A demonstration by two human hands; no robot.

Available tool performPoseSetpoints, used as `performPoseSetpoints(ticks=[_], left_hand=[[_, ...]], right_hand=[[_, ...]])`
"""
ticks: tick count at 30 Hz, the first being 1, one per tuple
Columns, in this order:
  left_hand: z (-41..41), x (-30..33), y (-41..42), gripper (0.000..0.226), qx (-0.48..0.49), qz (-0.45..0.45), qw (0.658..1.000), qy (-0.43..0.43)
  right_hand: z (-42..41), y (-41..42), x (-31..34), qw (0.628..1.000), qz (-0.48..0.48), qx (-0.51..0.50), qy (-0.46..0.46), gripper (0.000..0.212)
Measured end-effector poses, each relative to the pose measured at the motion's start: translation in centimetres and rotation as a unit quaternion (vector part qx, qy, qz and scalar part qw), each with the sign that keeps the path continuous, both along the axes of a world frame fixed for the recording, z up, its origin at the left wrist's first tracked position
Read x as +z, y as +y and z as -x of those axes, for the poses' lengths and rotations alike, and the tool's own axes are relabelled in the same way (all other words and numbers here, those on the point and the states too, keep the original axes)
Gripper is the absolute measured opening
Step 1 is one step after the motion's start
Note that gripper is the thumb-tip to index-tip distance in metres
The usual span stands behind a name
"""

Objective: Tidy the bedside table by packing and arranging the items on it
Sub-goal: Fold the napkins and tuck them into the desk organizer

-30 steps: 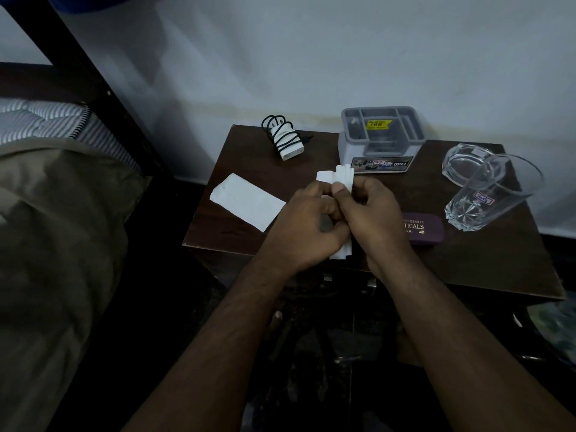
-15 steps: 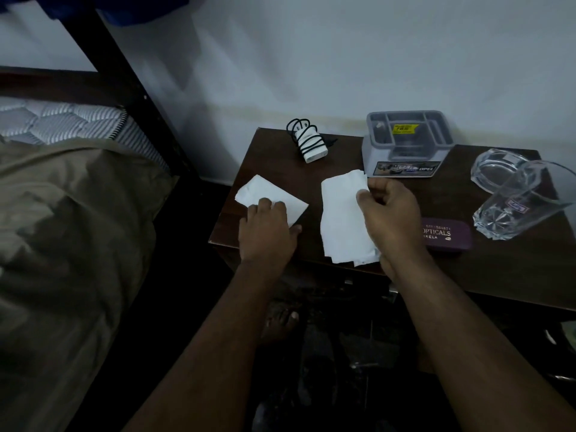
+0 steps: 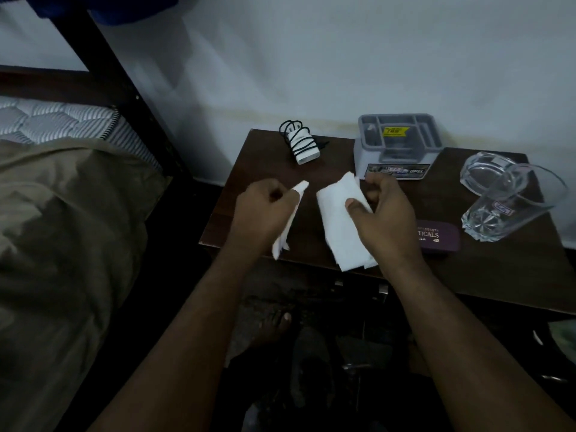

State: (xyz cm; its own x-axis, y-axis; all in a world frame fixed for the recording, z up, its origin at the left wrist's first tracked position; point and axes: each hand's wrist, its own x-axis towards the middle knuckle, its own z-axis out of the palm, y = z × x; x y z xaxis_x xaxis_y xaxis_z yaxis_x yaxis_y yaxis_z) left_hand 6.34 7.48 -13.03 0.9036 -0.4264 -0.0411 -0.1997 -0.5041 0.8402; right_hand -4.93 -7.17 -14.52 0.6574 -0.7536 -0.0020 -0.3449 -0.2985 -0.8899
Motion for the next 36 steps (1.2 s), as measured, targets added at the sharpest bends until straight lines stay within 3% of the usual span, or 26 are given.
performPoseSetpoints(ticks=[3,5,11,13,15,20,27,36], left_hand=[[0.8,1.6,-0.3,0.016,0.02,0.146,0.961,0.235],[1.2,1.8,-0.7,0.021,0.027,0.195,0.921,0.336],[1.4,1.8,-1.4,0.028,0.013,0.252,0.887,0.388],[1.3,1.7,-1.4,0.053,0.008,0.259,0.87,0.42],[1.2,1.8,-1.5,0.063,-0.008,0.238,0.871,0.43],[1.5,1.2,-1.8,0.026,-0.039,0.18,0.909,0.374],[1.6,-0.4,-2.5,0.019,-0.014,0.125,0.965,0.229],[2.4,-0.9,-3.6,0.025,-0.005,0.094,0.988,0.126]], right_hand=[[0.1,-0.4,0.5,0.998,0.023,-0.04,-0.04,0.04],[0.1,-0.5,0.6,0.997,0.02,-0.052,-0.051,0.038],[-0.3,-0.3,-0.3,0.998,-0.047,-0.032,-0.032,0.042],[-0.5,-0.2,-0.6,0.996,-0.084,-0.018,-0.012,0.044],[-0.6,-0.2,-0.9,0.994,-0.112,-0.013,-0.005,0.049],[-0.5,-0.2,-1.1,0.992,-0.129,-0.005,0.008,0.045],[-0.4,0.0,-0.7,0.976,-0.216,0.02,-0.017,0.042],[-0.4,0.3,-0.7,0.96,-0.274,0.026,-0.042,0.023]])
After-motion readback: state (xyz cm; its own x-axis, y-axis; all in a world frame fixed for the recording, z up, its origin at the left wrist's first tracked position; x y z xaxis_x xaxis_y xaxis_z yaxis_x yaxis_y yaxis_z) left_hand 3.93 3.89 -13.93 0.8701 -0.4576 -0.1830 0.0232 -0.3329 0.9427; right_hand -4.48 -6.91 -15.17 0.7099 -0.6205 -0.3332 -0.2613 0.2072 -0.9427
